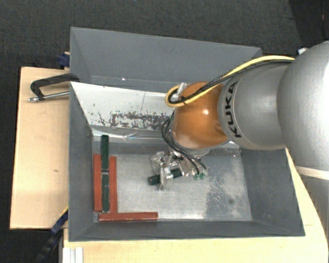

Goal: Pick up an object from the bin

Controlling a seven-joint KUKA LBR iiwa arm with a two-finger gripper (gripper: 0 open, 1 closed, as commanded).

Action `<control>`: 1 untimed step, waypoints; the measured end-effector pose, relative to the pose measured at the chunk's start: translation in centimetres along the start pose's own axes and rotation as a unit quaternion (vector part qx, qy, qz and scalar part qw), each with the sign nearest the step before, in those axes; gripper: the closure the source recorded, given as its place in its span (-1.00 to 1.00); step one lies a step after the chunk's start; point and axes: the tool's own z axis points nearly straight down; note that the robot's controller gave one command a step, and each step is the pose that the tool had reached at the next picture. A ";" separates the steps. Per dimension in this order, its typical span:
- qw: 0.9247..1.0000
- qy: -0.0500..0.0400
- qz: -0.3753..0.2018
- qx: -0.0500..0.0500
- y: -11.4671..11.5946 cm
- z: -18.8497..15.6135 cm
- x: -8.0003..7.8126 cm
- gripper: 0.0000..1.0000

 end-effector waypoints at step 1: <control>1.000 0.000 0.002 0.000 0.0 -0.1 0.0 1.00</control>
Offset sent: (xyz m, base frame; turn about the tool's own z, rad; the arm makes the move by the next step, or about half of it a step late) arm 0.0000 0.0002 0.0174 0.0000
